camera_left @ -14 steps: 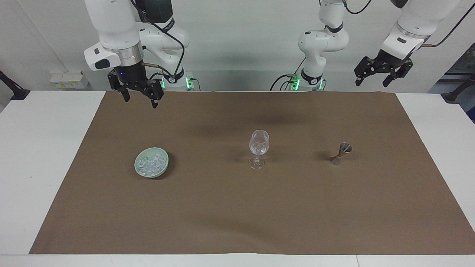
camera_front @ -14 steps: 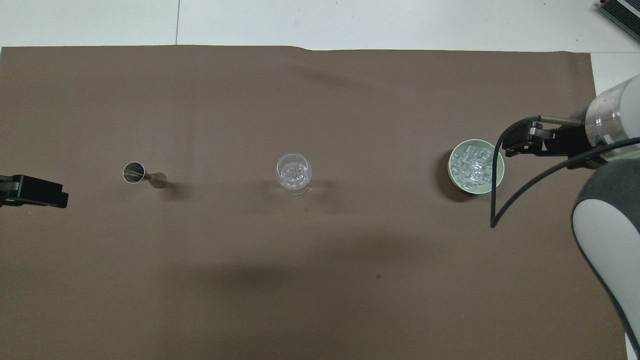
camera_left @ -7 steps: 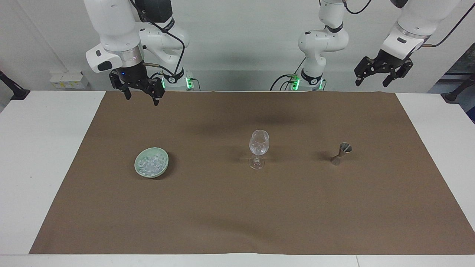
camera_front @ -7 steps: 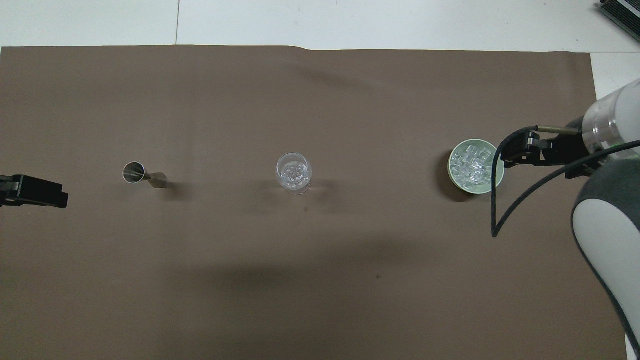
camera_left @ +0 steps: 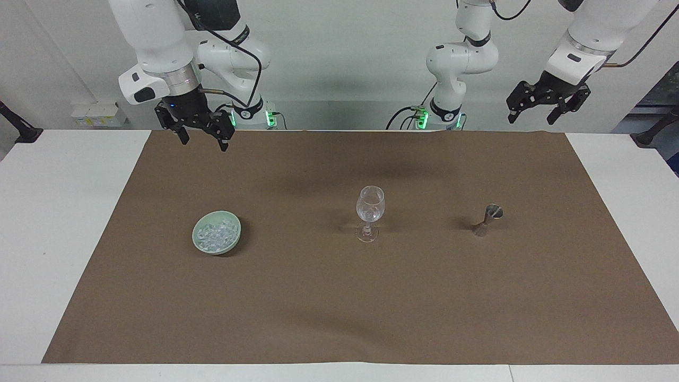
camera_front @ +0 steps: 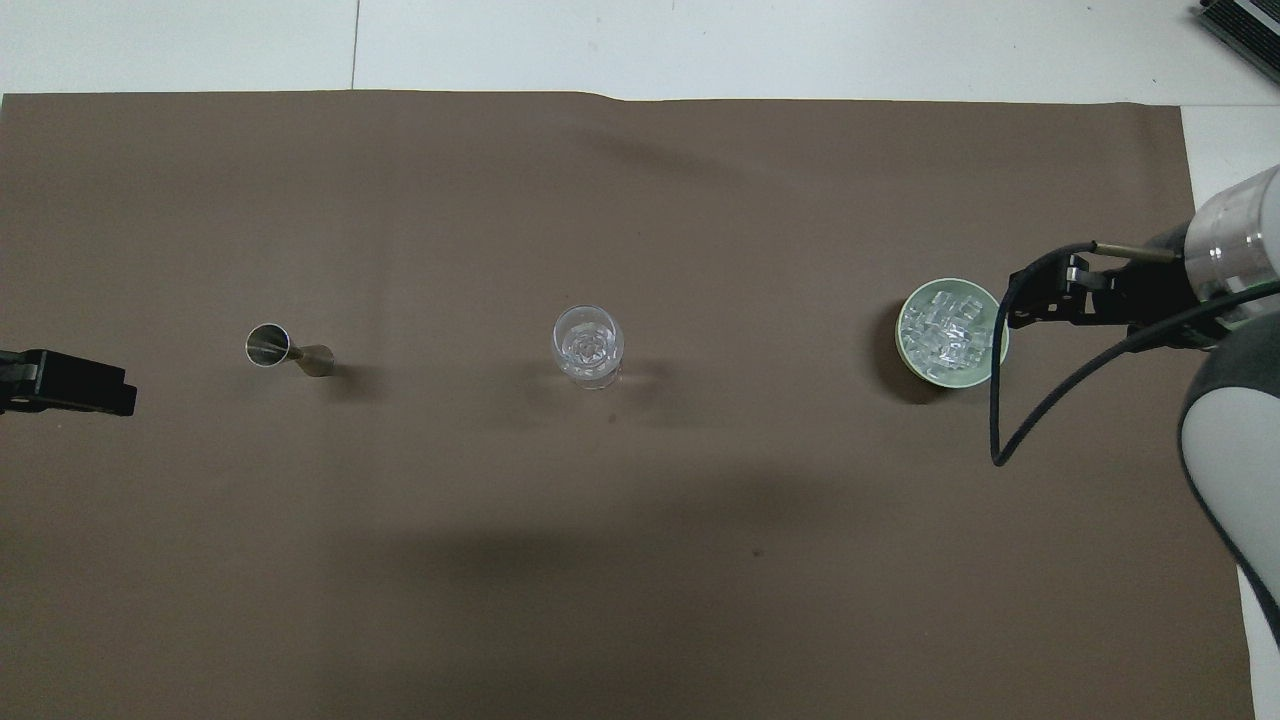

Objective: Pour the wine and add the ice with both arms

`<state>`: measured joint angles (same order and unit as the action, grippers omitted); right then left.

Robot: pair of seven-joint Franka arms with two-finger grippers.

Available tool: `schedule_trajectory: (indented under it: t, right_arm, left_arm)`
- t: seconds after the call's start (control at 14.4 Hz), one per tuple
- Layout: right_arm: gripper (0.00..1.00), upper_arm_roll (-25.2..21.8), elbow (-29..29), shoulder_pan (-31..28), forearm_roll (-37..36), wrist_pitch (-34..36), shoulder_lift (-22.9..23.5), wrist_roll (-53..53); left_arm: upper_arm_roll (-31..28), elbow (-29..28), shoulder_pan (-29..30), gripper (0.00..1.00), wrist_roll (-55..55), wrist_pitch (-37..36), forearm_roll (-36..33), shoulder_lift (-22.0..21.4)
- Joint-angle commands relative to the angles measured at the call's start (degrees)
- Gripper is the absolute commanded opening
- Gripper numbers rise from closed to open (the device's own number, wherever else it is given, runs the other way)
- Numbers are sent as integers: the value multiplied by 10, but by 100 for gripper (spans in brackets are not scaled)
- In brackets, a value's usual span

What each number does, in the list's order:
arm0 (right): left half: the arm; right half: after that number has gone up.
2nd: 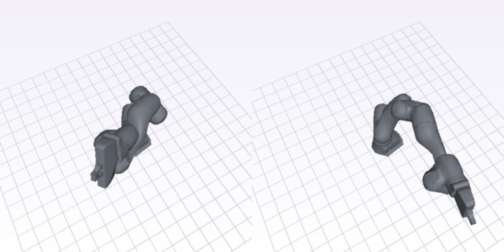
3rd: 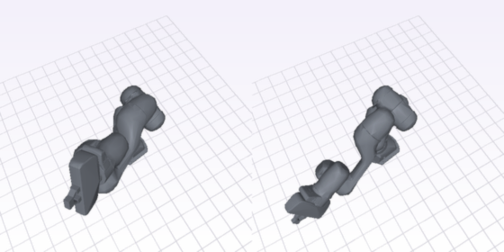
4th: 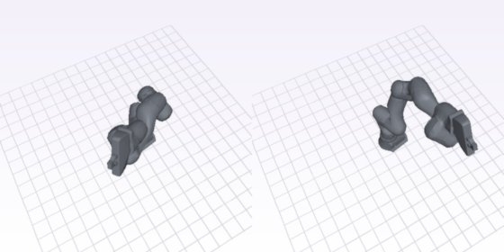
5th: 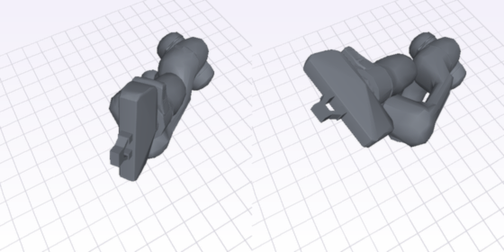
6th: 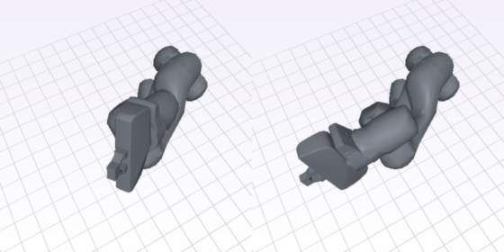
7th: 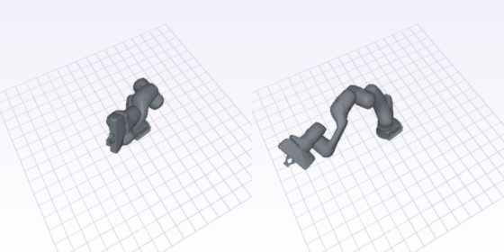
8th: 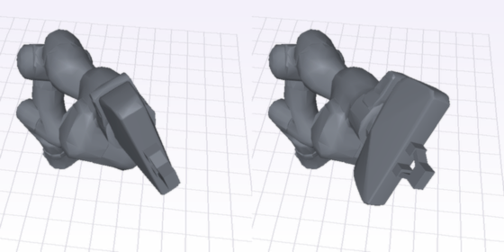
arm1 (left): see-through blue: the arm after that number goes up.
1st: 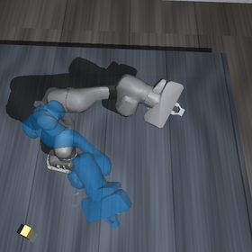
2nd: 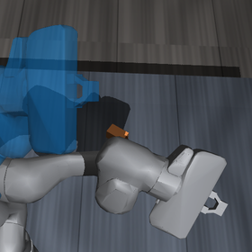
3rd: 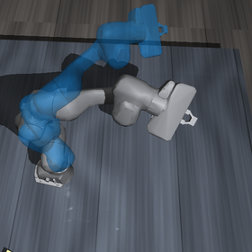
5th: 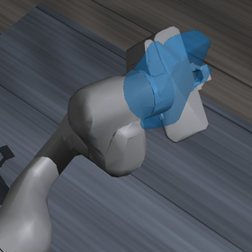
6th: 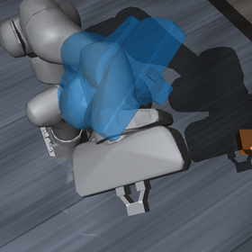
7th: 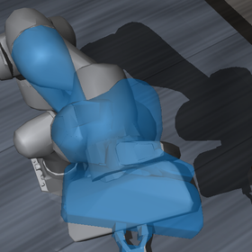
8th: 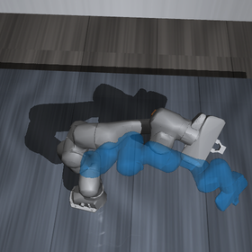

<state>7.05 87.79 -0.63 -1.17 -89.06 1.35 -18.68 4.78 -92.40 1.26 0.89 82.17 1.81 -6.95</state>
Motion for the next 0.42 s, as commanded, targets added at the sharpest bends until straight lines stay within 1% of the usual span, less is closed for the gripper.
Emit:
schedule_trajectory:
  t: [0.0,0.35]
  right_arm:
    - [100,8,19,-16,13,-18,-14,48]
    - [100,7,19,-17,10,-17,-14,55]
  left_arm:
    - [1,2,6,100,7,-11,0,-4]
    - [1,2,6,100,7,-11,0,-4]
